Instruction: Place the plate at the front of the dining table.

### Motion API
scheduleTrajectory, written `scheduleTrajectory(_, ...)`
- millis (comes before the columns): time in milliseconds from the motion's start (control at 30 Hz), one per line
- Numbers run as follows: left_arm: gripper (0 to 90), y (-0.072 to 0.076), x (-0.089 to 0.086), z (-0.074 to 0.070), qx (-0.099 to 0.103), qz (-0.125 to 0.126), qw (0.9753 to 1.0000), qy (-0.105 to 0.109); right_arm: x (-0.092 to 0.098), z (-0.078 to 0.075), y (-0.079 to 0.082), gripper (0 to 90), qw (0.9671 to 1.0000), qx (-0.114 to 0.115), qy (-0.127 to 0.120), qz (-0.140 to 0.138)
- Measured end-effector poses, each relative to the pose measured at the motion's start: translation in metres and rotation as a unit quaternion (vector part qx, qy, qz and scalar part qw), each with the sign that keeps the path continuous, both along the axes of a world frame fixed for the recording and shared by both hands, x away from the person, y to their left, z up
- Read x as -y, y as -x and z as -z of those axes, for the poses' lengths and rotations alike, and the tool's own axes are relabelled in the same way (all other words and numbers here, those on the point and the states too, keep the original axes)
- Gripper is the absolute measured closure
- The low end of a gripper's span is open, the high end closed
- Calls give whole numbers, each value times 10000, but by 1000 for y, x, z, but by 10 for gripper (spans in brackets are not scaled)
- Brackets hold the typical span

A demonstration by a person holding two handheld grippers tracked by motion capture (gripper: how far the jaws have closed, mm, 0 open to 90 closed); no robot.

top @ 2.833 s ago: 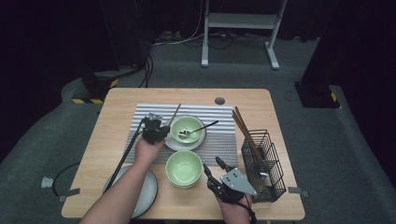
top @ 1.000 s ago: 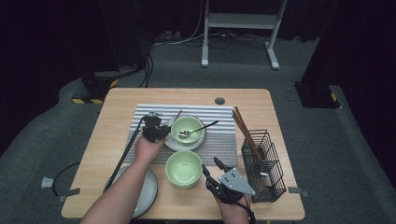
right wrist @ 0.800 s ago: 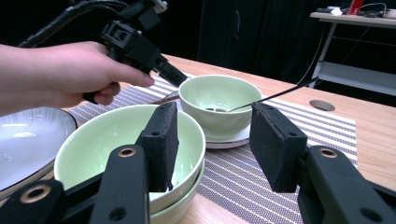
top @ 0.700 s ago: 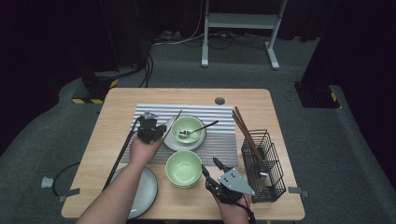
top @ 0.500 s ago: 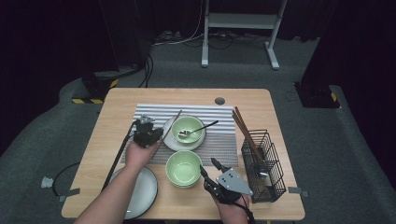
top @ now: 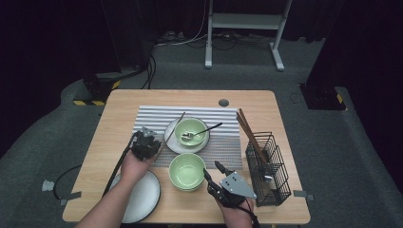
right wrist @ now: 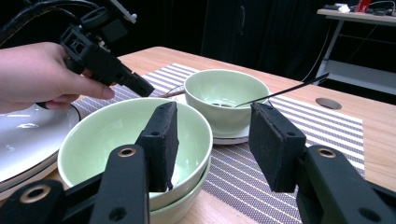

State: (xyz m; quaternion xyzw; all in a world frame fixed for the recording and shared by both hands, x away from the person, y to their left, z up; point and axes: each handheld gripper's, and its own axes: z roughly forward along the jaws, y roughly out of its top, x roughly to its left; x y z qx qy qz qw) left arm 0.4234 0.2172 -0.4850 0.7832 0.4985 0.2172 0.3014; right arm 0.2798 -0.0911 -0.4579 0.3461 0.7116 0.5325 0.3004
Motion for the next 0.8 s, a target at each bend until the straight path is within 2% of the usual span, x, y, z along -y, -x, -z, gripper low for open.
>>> scheduleTrajectory(267,832,9,0,4,-15,105,9999,-95,0,-1,0,523,10000,12,-9,2)
scheduleTrajectory(800,832,22,8,5,-104,378,9992,50,1,-1,0,523,10000,17,-17,19)
